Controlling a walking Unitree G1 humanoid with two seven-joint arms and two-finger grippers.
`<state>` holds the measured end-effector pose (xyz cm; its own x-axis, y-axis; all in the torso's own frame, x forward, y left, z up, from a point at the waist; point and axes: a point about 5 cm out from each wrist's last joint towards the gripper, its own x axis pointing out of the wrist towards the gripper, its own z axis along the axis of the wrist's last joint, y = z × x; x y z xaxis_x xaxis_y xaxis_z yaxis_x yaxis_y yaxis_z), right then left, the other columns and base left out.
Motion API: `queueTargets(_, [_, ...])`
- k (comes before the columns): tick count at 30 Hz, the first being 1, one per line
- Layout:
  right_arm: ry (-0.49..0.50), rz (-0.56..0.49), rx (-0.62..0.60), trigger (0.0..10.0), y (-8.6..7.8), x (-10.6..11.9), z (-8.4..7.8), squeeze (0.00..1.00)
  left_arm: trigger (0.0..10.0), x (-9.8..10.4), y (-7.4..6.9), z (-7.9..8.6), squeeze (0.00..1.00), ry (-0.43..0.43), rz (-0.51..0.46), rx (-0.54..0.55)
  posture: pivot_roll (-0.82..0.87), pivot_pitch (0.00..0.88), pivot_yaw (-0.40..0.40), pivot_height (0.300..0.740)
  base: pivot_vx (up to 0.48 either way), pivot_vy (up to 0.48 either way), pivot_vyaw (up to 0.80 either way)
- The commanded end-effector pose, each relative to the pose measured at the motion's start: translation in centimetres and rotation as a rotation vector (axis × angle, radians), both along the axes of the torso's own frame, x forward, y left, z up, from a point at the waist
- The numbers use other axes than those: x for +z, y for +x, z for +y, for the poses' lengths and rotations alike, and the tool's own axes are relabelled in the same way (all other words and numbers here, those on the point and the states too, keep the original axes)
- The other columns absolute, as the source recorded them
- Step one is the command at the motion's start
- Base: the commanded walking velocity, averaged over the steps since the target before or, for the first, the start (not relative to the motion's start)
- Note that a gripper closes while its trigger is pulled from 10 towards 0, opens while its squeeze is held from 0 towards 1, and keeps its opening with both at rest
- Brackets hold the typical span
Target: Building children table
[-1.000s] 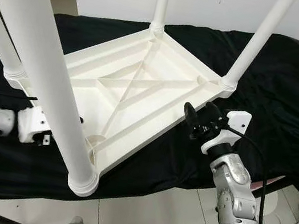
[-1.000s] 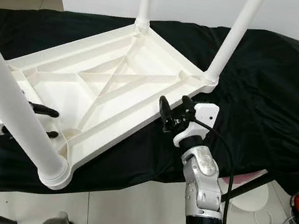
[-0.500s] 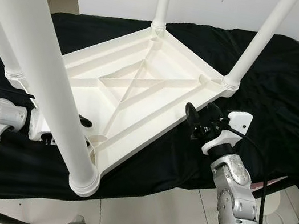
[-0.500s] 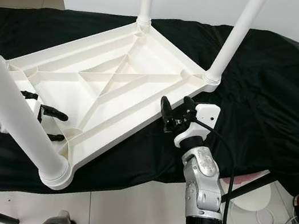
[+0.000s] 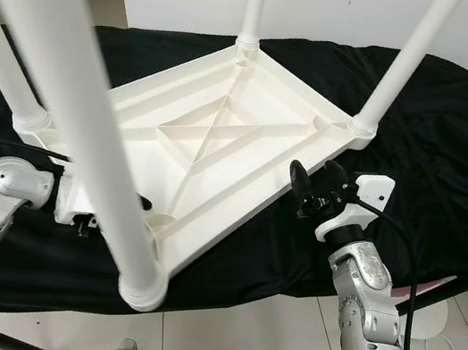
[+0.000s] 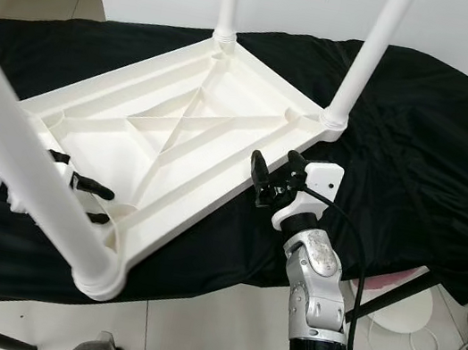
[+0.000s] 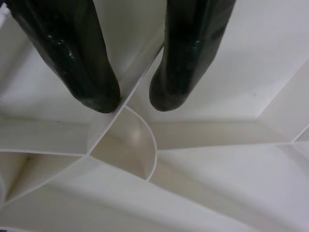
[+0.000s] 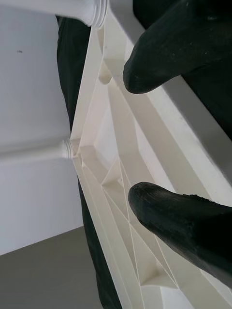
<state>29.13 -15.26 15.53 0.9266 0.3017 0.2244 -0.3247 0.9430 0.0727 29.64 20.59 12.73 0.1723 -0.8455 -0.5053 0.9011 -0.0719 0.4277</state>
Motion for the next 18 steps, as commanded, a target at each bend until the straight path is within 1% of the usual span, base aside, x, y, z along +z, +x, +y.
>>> queueTargets(1, [0.0,-0.004,-0.011,10.0,-0.02,-0.04,-0.19,0.0,0.0,-1.49,-0.79,0.2,0.0,0.022,0.11,-0.026,0.07,0.052,0.048,0.74,0.0,0.0,0.0])
queueTargets(4, [0.0,-0.004,-0.015,10.0,-0.02,-0.04,-0.24,0.0,0.0,-1.55,-0.72,0.09,0.0,-0.007,0.135,-0.014,0.07,0.053,0.048,0.74,0.0,0.0,0.0])
queueTargets(10, [0.0,-0.009,-0.022,10.0,0.09,0.08,-0.37,0.0,0.0,-1.73,-0.78,0.21,0.0,-0.014,0.138,0.002,0.07,0.054,0.048,0.74,0.0,0.0,0.0])
queueTargets(11, [0.0,-0.01,-0.024,10.0,0.09,0.1,-0.41,0.0,0.0,-1.8,-0.86,0.22,0.0,-0.032,0.141,0.014,0.07,0.054,0.048,0.74,0.0,0.0,0.0])
queueTargets(13, [0.0,-0.01,-0.024,10.0,0.09,0.1,-0.41,0.0,0.0,-1.8,-0.86,0.22,0.0,-0.032,0.141,0.014,0.07,0.054,0.048,0.74,0.0,0.0,0.0])
queueTargets(16, [0.003,-0.011,-0.033,10.0,0.09,0.13,-0.55,0.0,0.0,-2.06,-0.96,-0.11,0.0,-0.11,0.142,0.071,0.07,0.059,0.039,0.74,0.0,0.0,0.0])
queueTargets(18, [0.003,-0.011,-0.035,10.0,0.1,0.14,-0.56,0.0,0.0,-2.11,-0.97,-0.23,0.0,-0.123,0.143,0.08,0.07,0.059,0.039,0.74,0.0,0.0,0.0])
